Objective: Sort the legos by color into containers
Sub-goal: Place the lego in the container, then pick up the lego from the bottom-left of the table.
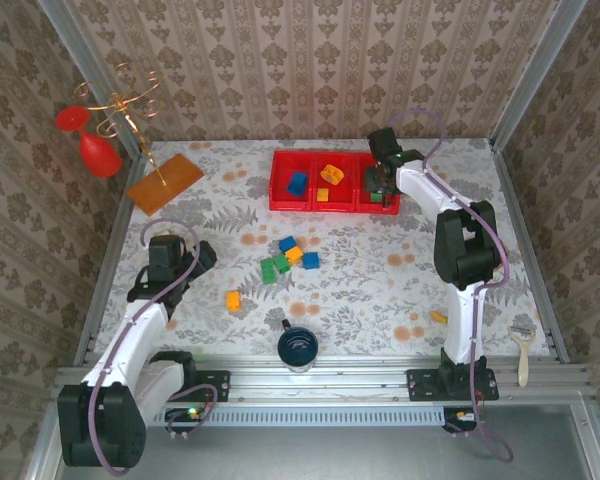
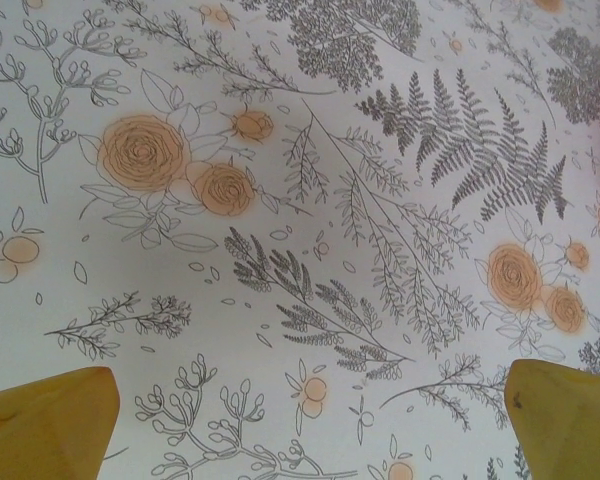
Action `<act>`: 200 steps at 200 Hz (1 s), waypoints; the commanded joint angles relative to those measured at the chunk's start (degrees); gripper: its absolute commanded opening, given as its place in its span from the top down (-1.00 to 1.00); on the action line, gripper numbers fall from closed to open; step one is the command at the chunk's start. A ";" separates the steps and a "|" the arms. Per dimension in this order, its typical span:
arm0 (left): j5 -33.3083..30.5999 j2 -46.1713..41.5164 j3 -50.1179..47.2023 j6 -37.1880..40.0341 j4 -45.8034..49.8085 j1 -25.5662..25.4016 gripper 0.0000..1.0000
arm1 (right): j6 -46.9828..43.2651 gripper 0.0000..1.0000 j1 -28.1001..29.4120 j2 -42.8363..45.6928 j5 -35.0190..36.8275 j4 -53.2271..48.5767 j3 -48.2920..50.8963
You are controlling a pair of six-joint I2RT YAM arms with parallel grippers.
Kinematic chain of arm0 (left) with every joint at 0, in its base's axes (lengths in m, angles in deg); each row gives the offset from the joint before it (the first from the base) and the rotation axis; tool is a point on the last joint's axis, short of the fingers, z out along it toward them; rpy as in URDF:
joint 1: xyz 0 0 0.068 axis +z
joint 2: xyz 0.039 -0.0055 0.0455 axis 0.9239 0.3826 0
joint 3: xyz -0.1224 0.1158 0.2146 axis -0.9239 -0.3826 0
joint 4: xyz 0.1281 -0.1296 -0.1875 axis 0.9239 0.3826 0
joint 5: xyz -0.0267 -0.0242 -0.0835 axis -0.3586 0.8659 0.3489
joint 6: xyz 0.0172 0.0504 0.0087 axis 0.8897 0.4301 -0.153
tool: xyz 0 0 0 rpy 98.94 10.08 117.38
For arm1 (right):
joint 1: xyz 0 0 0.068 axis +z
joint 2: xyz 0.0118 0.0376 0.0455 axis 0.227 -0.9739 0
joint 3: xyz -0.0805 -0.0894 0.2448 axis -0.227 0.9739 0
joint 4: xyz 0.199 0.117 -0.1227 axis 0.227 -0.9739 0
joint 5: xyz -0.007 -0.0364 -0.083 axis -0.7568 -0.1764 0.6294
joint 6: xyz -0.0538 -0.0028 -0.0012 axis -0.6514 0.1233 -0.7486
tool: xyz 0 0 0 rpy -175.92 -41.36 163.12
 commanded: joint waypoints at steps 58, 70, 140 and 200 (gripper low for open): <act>1.18 -2.22 2.47 2.42 7.08 -3.84 -1.00 | 1.21 -0.23 3.67 9.84 1.11 1.60 5.65; 1.05 -2.29 2.73 2.33 7.98 -5.13 -1.00 | 1.57 -0.27 4.24 11.15 1.21 2.13 7.15; -1.79 -1.81 4.33 -0.84 13.95 -15.06 -1.00 | 5.25 -0.74 6.95 17.82 1.72 5.36 16.61; -4.10 0.50 4.60 -5.31 18.03 -24.75 -1.00 | 8.79 -1.00 8.83 20.92 4.75 4.48 21.19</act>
